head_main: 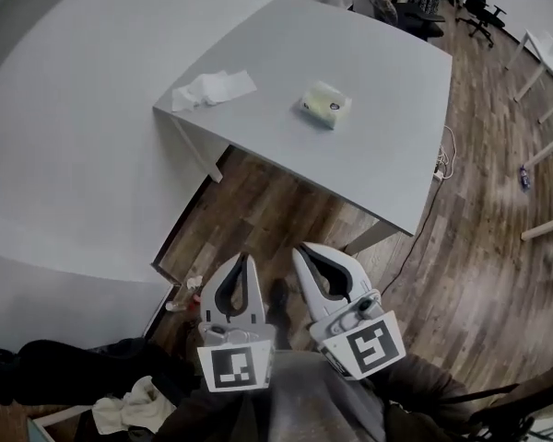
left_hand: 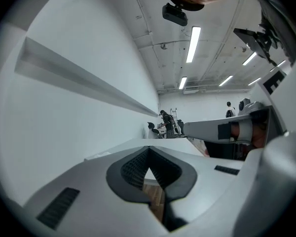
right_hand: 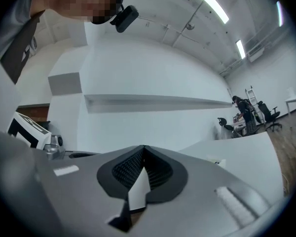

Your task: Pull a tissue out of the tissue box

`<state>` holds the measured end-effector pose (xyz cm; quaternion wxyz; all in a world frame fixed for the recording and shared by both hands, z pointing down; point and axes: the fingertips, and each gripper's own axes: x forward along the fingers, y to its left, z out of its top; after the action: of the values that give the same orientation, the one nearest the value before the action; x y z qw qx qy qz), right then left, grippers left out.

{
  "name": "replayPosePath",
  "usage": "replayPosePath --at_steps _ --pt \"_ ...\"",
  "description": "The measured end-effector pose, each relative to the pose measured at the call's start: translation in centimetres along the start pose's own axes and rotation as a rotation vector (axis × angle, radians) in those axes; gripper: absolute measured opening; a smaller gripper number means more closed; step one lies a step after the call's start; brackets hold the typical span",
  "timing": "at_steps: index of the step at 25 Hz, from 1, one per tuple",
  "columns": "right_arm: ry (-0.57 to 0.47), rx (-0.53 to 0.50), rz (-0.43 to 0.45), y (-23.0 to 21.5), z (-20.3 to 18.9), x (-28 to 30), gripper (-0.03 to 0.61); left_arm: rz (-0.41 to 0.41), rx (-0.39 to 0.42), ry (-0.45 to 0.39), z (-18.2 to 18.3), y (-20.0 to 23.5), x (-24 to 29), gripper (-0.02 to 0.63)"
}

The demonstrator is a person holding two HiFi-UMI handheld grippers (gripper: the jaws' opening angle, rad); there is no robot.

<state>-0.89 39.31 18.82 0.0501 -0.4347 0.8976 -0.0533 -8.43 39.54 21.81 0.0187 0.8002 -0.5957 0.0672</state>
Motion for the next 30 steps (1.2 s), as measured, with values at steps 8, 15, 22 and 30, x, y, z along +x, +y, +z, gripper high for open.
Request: replayPosePath --at_steps 8,15,22,30 --pt "0.021 -0.083 -0.156 -6.5 1.9 9.4 0.002 -0.202 -0.001 -0.019 2.2 3.0 11.0 -0.002" --pt "0.029 -0.103 -0.260 -12.1 2.0 13.5 0.002 -0.316 -0.014 -0.015 2.1 3.1 18.2 0.000" --pt "0.018 -0.081 -0.346 -19.5 0.5 14.9 0.002 -0.394 0.032 0.013 1.1 0.8 25.1 -0.002" --pt "0.047 0.039 -0.344 -28.9 -3.3 18.2 0.002 -0.448 0.064 0.087 0.1 -3.7 36.5 -0.002"
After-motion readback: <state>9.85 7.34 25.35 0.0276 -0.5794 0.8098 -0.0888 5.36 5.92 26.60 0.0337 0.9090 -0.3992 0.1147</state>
